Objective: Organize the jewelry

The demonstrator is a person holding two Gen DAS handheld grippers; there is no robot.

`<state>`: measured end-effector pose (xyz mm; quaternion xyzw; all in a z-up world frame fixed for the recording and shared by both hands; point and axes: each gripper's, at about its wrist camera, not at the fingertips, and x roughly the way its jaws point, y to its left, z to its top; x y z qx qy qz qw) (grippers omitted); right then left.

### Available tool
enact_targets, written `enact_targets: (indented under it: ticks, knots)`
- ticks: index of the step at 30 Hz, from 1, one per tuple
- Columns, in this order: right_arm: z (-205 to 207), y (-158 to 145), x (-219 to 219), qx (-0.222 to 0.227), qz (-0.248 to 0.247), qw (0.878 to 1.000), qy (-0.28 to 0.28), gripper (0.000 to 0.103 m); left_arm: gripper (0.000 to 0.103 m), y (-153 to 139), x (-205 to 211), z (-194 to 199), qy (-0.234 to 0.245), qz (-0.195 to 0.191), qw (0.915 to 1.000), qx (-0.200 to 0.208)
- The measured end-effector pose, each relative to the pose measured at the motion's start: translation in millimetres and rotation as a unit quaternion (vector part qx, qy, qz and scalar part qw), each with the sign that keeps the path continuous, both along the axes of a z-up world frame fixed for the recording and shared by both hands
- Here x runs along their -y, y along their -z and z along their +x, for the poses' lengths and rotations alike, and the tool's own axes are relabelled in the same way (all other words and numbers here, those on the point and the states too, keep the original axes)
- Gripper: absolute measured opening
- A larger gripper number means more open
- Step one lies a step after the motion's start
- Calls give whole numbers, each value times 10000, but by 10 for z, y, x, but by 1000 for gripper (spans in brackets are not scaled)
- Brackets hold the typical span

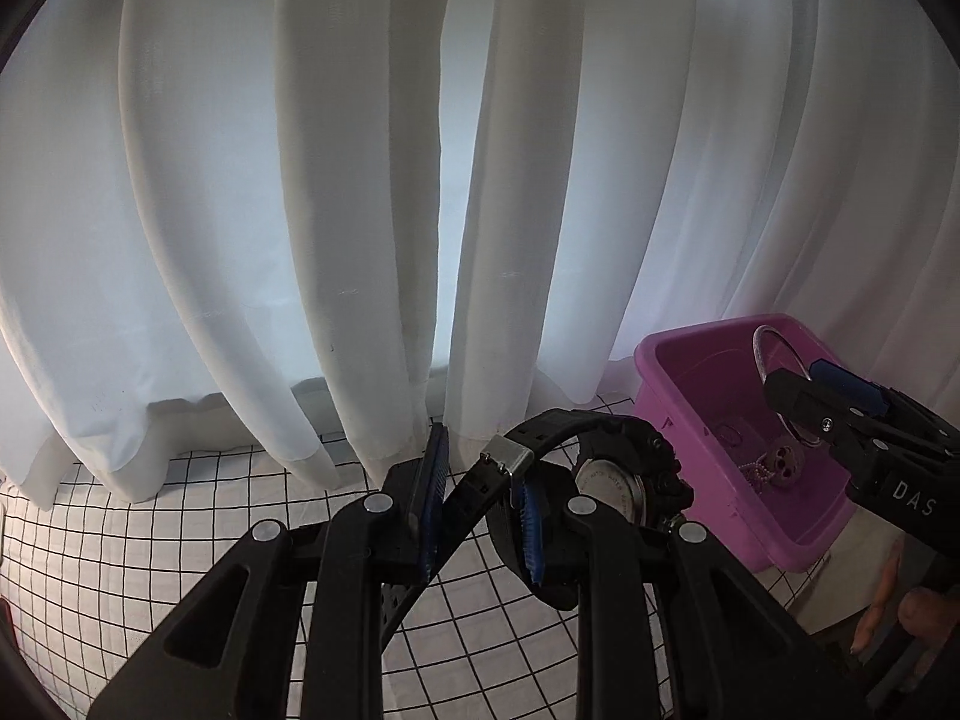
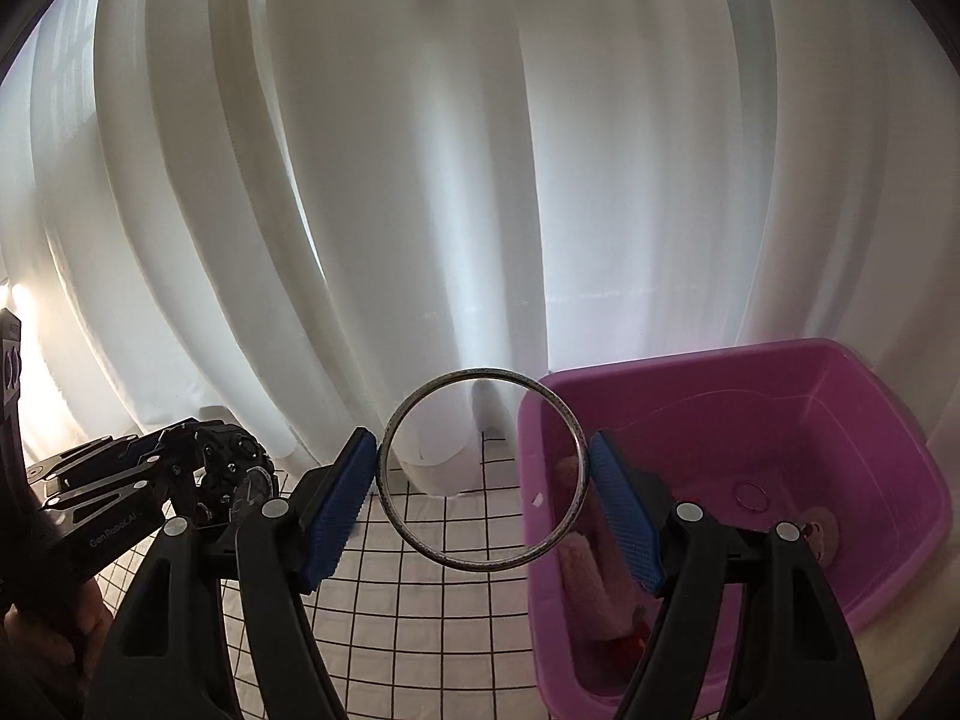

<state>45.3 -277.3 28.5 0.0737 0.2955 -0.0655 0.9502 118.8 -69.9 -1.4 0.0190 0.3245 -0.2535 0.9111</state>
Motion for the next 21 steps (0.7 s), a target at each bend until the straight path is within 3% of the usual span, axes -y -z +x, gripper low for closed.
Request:
enact_targets:
  ticks: [11,21]
  knots:
    - [-231,-42,1528,-130,-48,9999,103,70,22,-172,1427,-206,104,-147,9998,13]
    - [-187,198,2328,-563,233,9980,150,70,22,1,2437,-208,281,9,9989,-374]
